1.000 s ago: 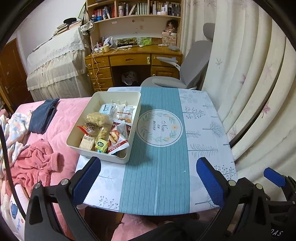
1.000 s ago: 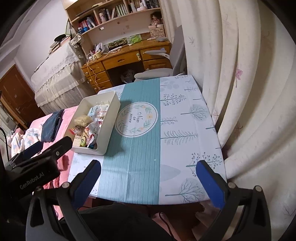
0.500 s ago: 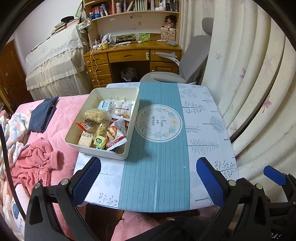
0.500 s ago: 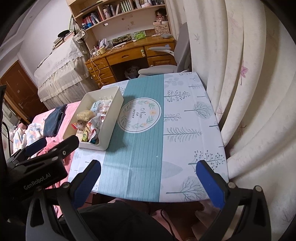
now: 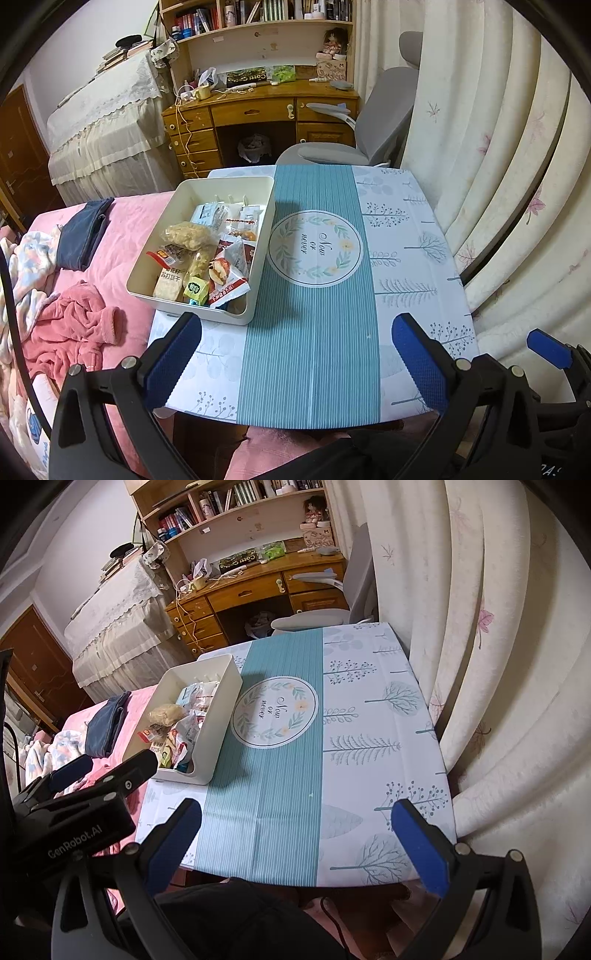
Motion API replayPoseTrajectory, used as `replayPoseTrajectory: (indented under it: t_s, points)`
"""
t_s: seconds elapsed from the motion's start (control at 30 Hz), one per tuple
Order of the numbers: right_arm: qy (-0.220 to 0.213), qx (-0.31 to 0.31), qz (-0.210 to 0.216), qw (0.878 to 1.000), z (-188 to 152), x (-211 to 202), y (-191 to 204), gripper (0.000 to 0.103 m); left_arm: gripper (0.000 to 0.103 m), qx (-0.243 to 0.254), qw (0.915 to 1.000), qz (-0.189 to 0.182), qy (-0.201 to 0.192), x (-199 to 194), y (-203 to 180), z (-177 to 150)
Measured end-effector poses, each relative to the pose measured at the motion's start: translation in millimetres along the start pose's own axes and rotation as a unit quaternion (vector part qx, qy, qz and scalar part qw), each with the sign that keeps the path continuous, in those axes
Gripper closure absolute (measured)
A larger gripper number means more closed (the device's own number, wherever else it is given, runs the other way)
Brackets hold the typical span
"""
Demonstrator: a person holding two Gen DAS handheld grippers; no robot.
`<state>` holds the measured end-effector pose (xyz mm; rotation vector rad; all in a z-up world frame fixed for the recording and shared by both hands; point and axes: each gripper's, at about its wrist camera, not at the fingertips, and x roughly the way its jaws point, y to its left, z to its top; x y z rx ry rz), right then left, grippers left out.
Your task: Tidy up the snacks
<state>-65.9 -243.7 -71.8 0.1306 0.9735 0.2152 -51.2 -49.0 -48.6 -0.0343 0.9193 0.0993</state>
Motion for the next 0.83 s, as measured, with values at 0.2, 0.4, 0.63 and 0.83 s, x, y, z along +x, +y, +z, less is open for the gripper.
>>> replayPoseTrajectory:
  t_s: [0.2, 0.4, 0.63, 0.83]
  points:
    - [0.0, 0.0, 0.0, 1.0, 1.0, 1.1, -0.2, 0.0, 0.001, 0.001, 1.0, -0.001, 0.002, 5.8, 3.8, 6.7]
    - [0.005, 0.001, -0.001, 1.0, 10.3, 6.8, 1.9, 0.0, 0.0, 0.001, 1.0, -0.001, 0.003, 7.6, 6.6, 8.4]
    - [0.009, 0.0, -0.002, 1.0, 15.6, 11.2, 6.2, 0.0, 0.0, 0.001, 1.0, -0.002, 0.004, 8.8, 8.9, 9.8]
    - [0.009, 0.0, -0.002, 1.0, 15.6, 10.7, 6.2, 0.0, 0.0, 0.002, 1.0, -0.001, 0.004, 9.7, 9.4, 10.9]
